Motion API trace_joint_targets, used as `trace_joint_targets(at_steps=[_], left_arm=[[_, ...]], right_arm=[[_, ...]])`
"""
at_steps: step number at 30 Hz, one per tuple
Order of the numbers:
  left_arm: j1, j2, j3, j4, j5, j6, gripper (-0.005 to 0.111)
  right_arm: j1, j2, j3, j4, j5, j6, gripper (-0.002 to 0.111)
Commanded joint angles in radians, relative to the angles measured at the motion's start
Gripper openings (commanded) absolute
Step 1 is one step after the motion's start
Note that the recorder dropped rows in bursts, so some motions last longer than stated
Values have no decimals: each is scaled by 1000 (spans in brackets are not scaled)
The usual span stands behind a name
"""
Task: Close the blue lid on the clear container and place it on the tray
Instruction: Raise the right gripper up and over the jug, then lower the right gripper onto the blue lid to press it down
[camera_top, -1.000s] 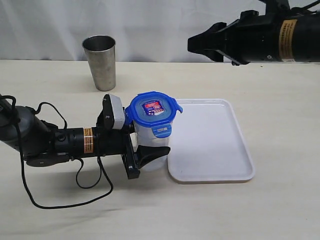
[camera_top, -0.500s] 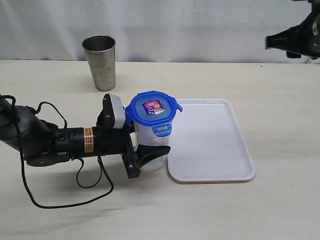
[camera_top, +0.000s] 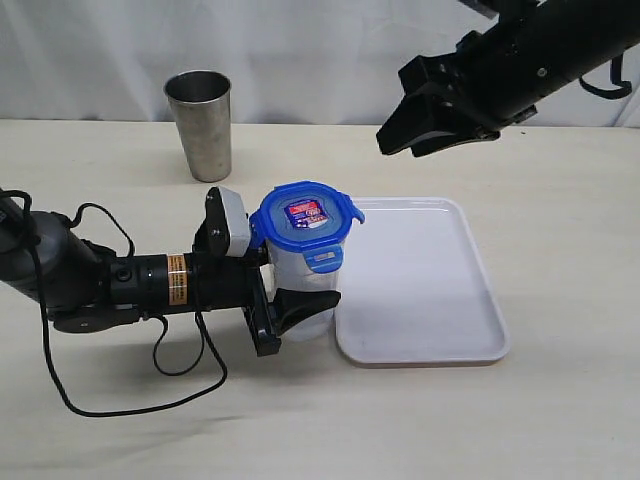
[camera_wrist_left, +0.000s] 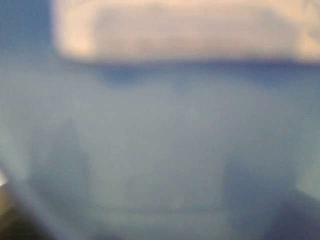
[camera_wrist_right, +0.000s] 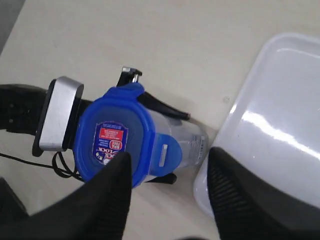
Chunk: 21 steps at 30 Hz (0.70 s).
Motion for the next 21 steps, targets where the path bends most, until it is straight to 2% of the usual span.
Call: trace_joint_targets(at_steps=[1, 9, 21], left_arm=[[-1, 1, -3, -12, 46, 8, 0], [-1, 1, -3, -12, 46, 4, 0], [-1, 1, -3, -7, 46, 4, 0]], right_arm=[[30, -2, -3, -32, 4, 53, 46], [41, 39, -3, -30, 8, 62, 46], [41, 142, 30, 127, -11, -64, 44]])
